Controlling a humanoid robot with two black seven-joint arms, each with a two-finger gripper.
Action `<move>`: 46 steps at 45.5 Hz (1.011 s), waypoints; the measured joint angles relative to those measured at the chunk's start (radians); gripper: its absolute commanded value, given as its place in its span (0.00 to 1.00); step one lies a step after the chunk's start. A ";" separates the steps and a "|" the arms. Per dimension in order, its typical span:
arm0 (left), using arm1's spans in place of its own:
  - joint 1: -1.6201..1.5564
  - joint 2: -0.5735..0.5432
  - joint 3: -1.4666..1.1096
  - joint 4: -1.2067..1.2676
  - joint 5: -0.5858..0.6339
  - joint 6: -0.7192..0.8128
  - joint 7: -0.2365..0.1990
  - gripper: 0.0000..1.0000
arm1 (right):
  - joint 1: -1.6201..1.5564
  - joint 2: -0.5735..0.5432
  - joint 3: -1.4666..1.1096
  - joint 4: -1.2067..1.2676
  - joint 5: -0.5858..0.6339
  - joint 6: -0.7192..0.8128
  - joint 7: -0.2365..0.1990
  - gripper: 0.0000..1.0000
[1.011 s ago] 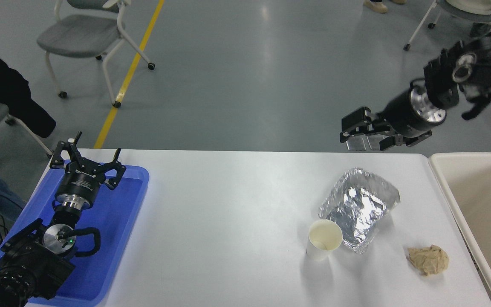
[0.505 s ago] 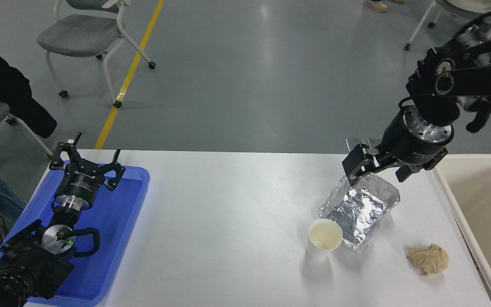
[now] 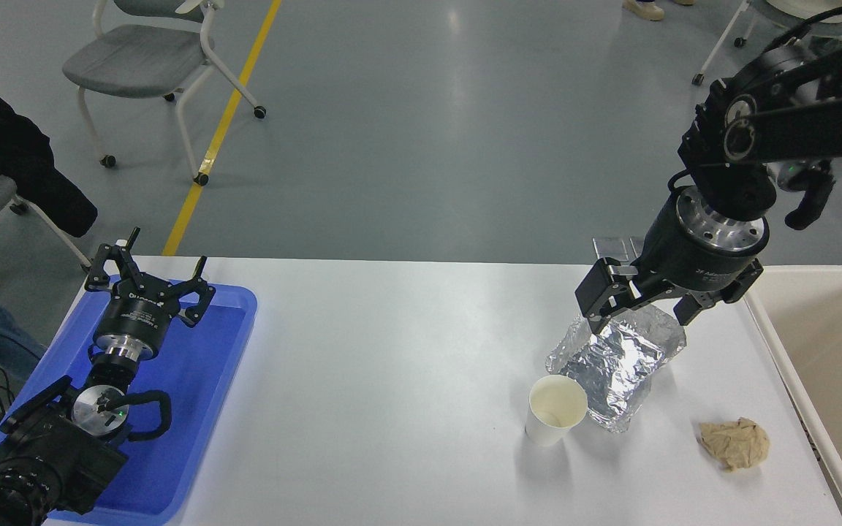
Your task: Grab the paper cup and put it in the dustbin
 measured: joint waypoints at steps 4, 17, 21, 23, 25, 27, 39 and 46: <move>-0.001 0.000 0.000 0.000 0.000 0.000 0.000 1.00 | -0.055 0.009 0.021 -0.030 -0.004 -0.024 0.001 1.00; -0.001 -0.001 0.000 0.000 0.000 0.000 0.000 1.00 | -0.270 0.032 0.113 -0.157 -0.041 -0.073 0.001 1.00; -0.001 -0.002 0.000 0.000 0.000 0.000 0.000 1.00 | -0.335 0.035 0.140 -0.196 -0.064 -0.086 0.001 1.00; -0.001 -0.002 0.000 0.000 0.000 0.000 0.000 1.00 | -0.369 0.036 0.153 -0.215 -0.076 -0.091 0.001 1.00; -0.001 -0.002 0.000 0.000 0.000 0.000 0.000 1.00 | -0.398 0.037 0.163 -0.231 -0.088 -0.095 0.002 1.00; -0.001 -0.002 0.000 0.000 0.000 0.000 0.000 1.00 | -0.431 0.038 0.174 -0.250 -0.103 -0.100 0.002 1.00; -0.001 -0.001 0.001 0.000 0.000 0.000 0.000 1.00 | -0.587 0.038 0.223 -0.333 -0.192 -0.123 0.006 1.00; -0.001 0.000 0.001 0.000 0.000 0.000 0.000 1.00 | -0.658 0.039 0.245 -0.371 -0.230 -0.135 0.009 1.00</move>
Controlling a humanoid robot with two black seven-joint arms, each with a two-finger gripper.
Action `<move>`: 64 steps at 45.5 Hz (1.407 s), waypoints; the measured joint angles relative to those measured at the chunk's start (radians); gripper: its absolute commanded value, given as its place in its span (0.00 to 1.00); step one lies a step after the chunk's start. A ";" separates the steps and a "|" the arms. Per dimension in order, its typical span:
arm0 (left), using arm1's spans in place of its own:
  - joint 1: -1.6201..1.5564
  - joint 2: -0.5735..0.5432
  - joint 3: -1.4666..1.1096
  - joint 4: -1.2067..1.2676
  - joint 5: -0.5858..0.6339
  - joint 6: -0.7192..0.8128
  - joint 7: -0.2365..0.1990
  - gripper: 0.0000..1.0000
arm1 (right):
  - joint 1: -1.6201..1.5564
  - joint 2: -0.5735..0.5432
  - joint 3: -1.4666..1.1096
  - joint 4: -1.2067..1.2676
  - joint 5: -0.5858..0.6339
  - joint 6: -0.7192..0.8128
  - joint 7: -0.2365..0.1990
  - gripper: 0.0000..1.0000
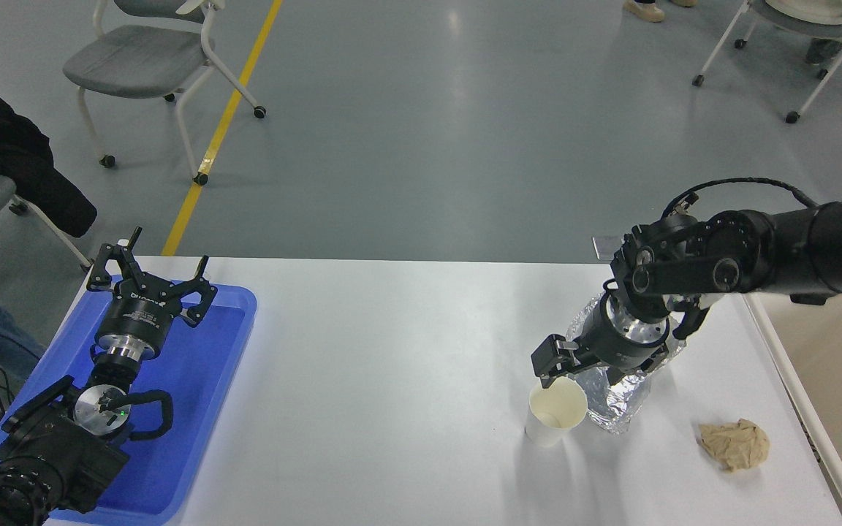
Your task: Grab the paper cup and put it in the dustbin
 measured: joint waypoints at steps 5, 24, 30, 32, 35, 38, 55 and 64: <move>0.000 0.000 0.000 0.000 0.000 0.000 0.000 1.00 | -0.046 0.001 0.019 -0.028 -0.024 -0.009 0.001 0.97; 0.000 0.000 0.001 0.000 0.000 0.000 0.000 1.00 | -0.126 0.001 0.040 -0.069 -0.077 -0.041 0.032 0.00; 0.000 0.000 0.001 0.000 0.000 0.000 0.000 1.00 | -0.132 0.002 0.041 -0.072 -0.090 -0.044 0.041 0.00; 0.000 0.000 0.001 0.000 0.001 0.000 0.000 1.00 | -0.132 0.002 0.041 -0.073 -0.092 -0.045 0.043 0.00; 0.000 0.000 0.001 0.000 0.001 0.000 0.000 1.00 | -0.132 0.002 0.039 -0.073 -0.095 -0.045 0.046 0.00; 0.000 0.000 0.001 0.000 0.001 0.000 0.000 1.00 | -0.128 0.002 0.037 -0.073 -0.098 -0.045 0.048 0.00; 0.000 0.000 0.001 0.000 0.000 0.000 0.000 1.00 | -0.094 -0.002 0.029 -0.058 -0.090 -0.036 0.052 0.00; 0.001 0.001 0.001 -0.001 0.000 0.000 0.000 1.00 | 0.016 -0.032 -0.001 0.014 -0.058 -0.010 0.052 0.00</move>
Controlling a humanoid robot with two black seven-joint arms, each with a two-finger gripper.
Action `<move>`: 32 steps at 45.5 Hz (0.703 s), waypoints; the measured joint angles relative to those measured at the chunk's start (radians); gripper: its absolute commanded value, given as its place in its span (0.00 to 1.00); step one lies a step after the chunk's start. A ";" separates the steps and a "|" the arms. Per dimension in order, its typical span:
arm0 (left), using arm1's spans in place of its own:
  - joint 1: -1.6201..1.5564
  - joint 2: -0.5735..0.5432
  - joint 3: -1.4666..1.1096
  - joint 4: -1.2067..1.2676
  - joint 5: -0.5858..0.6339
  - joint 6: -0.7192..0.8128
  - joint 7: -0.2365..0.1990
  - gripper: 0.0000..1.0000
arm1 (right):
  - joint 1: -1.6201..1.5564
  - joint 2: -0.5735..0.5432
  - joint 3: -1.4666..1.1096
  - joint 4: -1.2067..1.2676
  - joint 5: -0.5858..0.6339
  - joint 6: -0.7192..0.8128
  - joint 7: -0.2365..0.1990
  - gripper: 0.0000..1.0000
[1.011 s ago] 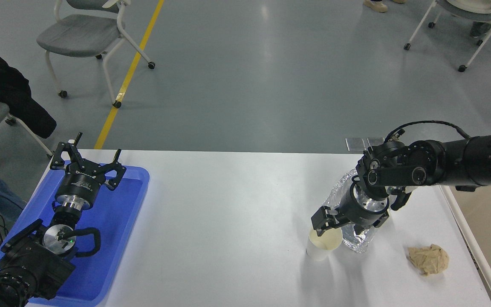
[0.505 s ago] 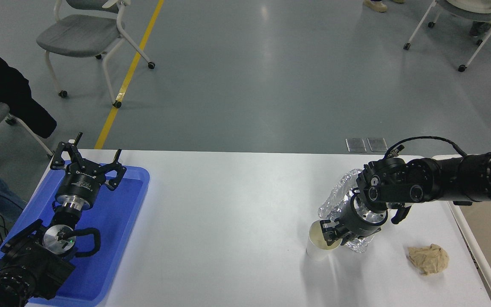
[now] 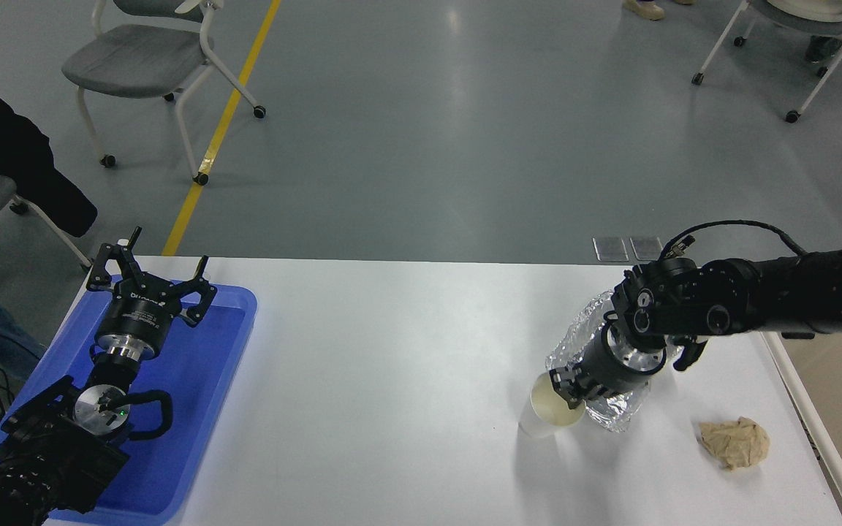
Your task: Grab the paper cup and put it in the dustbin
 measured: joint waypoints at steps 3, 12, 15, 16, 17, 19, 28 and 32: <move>0.000 0.000 0.000 0.000 0.000 0.000 0.000 1.00 | 0.066 -0.021 -0.027 0.049 0.022 0.012 -0.001 0.00; 0.002 0.002 -0.001 0.000 0.000 0.000 0.000 1.00 | 0.362 -0.085 -0.125 0.224 0.089 0.078 -0.002 0.00; 0.003 0.003 -0.001 0.000 0.000 0.000 0.000 1.00 | 0.435 -0.090 -0.149 0.262 0.113 0.108 -0.002 0.00; 0.003 0.003 -0.001 0.000 0.000 0.000 0.000 1.00 | 0.484 -0.095 -0.161 0.280 0.124 0.124 -0.003 0.00; 0.003 0.003 -0.001 0.000 0.000 0.000 0.000 1.00 | 0.516 -0.097 -0.167 0.289 0.131 0.136 -0.003 0.00; 0.003 0.003 -0.001 0.000 0.000 0.000 0.000 1.00 | 0.578 -0.099 -0.185 0.313 0.148 0.159 -0.003 0.00; 0.002 0.003 -0.001 0.000 0.000 0.000 0.000 1.00 | 0.774 -0.105 -0.245 0.369 0.186 0.232 -0.004 0.00; 0.002 0.003 0.000 0.000 0.000 0.000 0.000 1.00 | 0.834 -0.105 -0.268 0.383 0.196 0.250 -0.005 0.00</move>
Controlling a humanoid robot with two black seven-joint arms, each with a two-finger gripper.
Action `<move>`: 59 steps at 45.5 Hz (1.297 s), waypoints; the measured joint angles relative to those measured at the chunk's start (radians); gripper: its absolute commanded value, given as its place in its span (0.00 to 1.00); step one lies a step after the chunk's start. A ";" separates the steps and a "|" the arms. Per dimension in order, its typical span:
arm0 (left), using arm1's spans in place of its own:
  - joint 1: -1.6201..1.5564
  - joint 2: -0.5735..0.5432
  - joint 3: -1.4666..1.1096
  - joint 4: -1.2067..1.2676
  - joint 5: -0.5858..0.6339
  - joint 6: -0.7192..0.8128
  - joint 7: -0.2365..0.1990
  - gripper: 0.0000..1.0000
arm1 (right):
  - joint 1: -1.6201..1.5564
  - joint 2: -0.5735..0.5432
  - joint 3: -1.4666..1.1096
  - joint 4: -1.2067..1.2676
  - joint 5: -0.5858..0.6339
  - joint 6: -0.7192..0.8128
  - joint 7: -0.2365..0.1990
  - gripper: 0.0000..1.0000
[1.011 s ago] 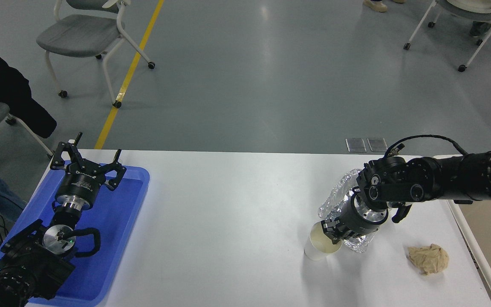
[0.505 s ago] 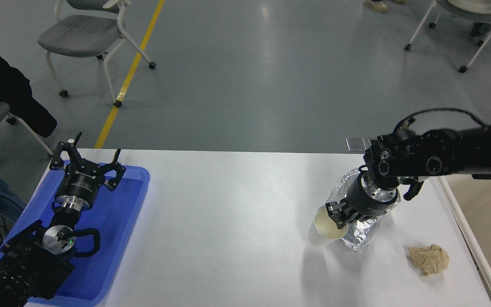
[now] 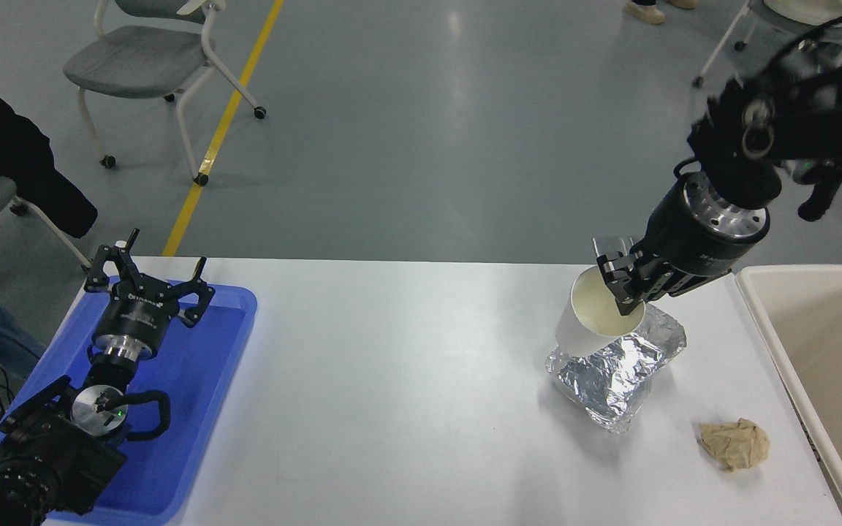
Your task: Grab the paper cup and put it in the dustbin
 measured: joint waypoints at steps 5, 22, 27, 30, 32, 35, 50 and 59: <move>0.000 0.000 0.000 0.001 0.000 0.000 0.000 1.00 | 0.037 -0.001 -0.014 0.009 0.006 0.012 -0.001 0.00; -0.001 0.000 0.000 0.001 0.000 0.000 0.000 1.00 | 0.079 -0.025 -0.097 0.012 -0.019 0.028 -0.003 0.00; -0.001 0.000 0.001 0.001 0.000 0.000 0.000 1.00 | 0.074 -0.071 -0.134 0.008 -0.070 0.029 -0.004 0.00; -0.001 0.000 0.001 0.001 0.000 0.000 0.000 1.00 | 0.059 -0.110 -0.148 -0.001 -0.120 0.025 -0.002 0.00; -0.001 0.000 0.001 0.001 0.000 0.000 0.000 1.00 | 0.044 -0.144 -0.155 -0.012 -0.161 0.019 -0.002 0.00; -0.001 0.001 0.001 0.001 0.000 0.000 0.000 1.00 | 0.013 -0.199 -0.160 -0.041 -0.222 0.012 0.000 0.00; -0.001 0.001 0.001 0.001 0.000 0.000 0.000 1.00 | -0.287 -0.492 -0.060 -0.303 -0.539 -0.037 0.010 0.00; -0.001 0.000 0.001 0.000 0.000 0.000 0.000 1.00 | -0.610 -0.567 0.136 -0.529 -0.642 -0.123 0.026 0.00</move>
